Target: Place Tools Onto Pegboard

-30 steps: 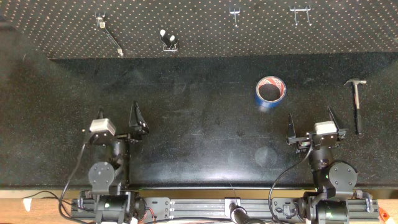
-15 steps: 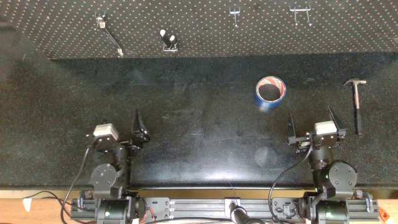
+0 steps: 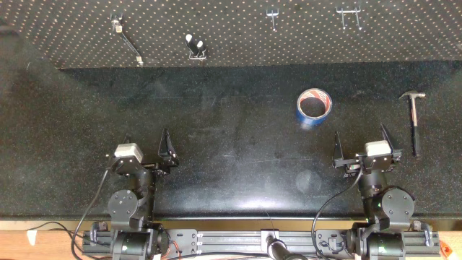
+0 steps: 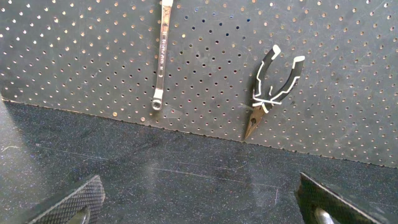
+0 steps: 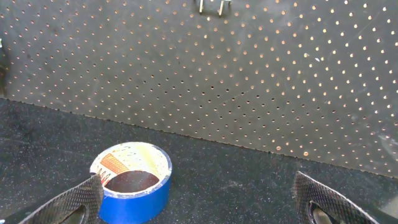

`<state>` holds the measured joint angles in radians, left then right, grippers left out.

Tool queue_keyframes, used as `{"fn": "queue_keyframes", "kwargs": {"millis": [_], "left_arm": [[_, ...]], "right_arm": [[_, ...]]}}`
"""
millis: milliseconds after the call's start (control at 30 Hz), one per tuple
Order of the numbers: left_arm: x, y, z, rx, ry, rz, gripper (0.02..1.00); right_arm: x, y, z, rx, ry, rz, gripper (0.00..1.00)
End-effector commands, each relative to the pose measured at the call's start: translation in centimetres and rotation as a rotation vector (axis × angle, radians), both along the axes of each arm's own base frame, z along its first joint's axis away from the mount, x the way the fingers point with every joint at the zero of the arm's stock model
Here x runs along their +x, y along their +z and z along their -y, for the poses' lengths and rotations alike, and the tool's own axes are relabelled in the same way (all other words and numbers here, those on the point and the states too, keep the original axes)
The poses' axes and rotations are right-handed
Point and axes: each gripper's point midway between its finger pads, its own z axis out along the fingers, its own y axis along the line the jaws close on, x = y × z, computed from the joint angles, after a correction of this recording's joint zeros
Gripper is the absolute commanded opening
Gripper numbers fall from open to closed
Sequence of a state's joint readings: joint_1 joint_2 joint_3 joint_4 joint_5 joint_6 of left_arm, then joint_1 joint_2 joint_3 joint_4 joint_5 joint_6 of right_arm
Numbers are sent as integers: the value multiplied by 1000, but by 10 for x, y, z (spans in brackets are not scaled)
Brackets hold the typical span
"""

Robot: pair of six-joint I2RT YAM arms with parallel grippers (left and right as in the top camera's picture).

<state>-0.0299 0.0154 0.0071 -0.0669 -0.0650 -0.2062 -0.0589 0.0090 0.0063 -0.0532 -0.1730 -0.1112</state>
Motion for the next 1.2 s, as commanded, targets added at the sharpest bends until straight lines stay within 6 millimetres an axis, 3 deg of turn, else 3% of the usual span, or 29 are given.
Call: {"fn": "queue_keyframes", "kwargs": {"millis": [33,500,633,1200], "left_arm": [[-1,0,4,4,-22,1,998],[0,-1,4,4,-23,0,998],[0,0,4,224,-39,-3,996],[0,-1,4,228,-39,-8,996]], "right_arm": [[0,-1,3,-7,-13,0,993],[0,-1,3,-7,-13,0,996],[0,-1,3,-7,-13,0,996],[0,-1,3,-7,-13,0,996]]}}
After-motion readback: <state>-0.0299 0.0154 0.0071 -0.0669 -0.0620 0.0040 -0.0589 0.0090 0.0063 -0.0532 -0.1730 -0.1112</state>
